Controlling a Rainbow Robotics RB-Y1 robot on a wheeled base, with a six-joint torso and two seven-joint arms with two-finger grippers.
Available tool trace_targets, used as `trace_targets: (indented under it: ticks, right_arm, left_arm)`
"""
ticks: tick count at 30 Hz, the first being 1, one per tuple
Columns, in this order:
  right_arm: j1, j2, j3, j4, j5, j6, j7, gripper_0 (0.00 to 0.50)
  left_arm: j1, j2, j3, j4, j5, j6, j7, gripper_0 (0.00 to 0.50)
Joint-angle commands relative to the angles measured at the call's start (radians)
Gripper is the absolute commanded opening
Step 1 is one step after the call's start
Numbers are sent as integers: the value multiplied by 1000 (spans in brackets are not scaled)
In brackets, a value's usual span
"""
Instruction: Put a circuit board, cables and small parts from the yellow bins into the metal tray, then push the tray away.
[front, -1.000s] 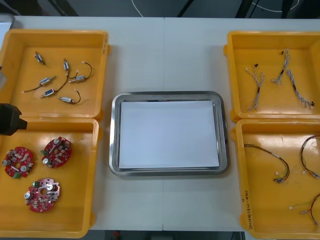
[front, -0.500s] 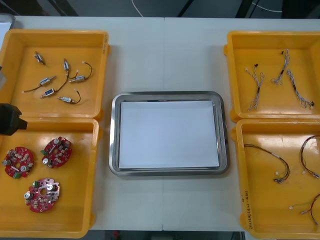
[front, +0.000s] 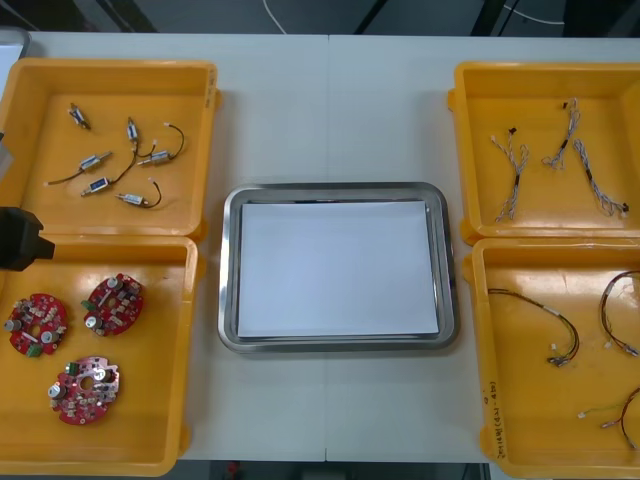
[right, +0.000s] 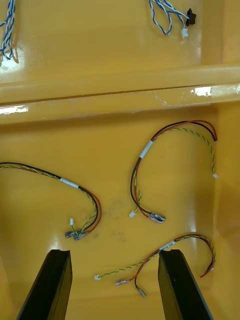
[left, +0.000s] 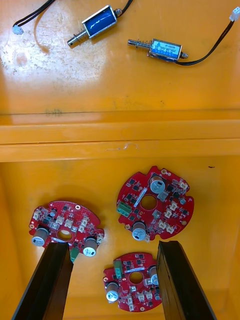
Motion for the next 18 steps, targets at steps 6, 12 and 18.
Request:
trace_targets:
  ticks: [6,12,18]
  right_arm:
    - [11,-3,7,-8,1,3,-11,500]
    - [11,-3,7,-8,1,3,-11,500]
    - [11,-3,7,-8,1,3,-11,500]
  left_arm:
    - [15,17,27,-31,-11,7,-38,500]
    - [15,17,27,-31,-11,7,-38,500]
    - [15,17,27,-31,-11,7,-38,500]
